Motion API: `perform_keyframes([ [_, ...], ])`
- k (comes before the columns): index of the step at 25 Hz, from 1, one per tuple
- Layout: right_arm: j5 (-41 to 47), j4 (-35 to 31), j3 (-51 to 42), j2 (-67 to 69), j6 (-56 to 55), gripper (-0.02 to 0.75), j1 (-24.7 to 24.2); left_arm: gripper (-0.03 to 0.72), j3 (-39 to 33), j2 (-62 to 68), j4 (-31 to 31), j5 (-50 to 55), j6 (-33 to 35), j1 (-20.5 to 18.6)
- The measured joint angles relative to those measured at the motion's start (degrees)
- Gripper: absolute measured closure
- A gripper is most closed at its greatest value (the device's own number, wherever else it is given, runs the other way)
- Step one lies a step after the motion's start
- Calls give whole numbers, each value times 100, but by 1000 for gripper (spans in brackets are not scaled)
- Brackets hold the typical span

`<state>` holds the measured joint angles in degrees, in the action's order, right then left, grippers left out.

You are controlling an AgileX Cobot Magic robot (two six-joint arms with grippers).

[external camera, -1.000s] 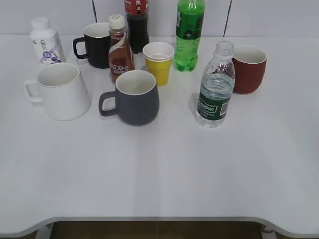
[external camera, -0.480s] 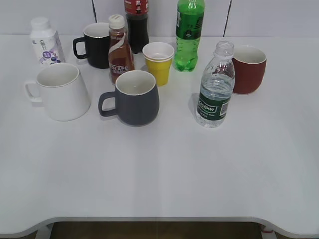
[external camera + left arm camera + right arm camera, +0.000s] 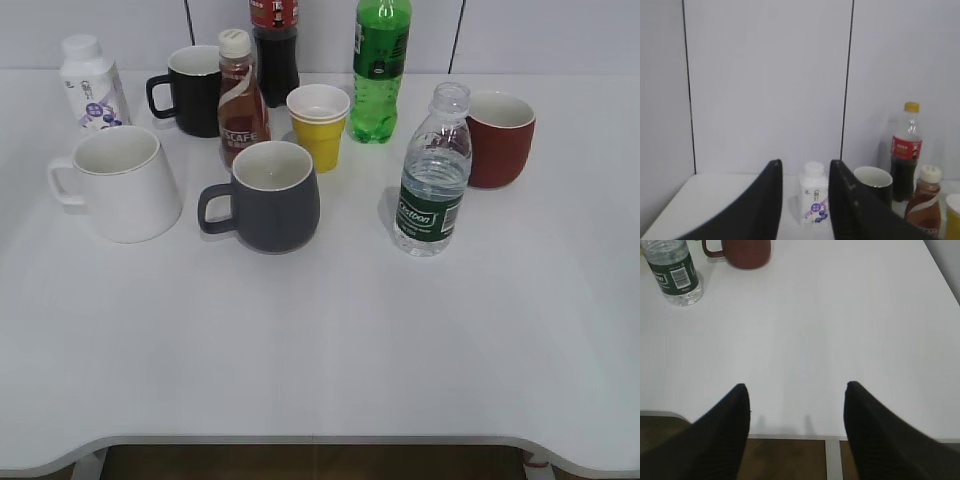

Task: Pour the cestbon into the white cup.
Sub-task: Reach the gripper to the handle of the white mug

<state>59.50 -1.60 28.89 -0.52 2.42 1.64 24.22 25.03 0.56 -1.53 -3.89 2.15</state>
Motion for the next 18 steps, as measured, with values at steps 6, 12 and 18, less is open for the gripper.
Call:
perform_keyframes([
  [6, 0, 0, 0, 0, 0, 288, 0, 446, -233, 2103, 10, -1730, 0, 0],
  [12, 0, 0, 0, 0, 0, 288, 0, 446, -513, 4624, 328, -3741, 0, -2],
  [18, 0, 0, 0, 0, 0, 288, 0, 446, -750, 6809, 680, -5701, 0, -2],
])
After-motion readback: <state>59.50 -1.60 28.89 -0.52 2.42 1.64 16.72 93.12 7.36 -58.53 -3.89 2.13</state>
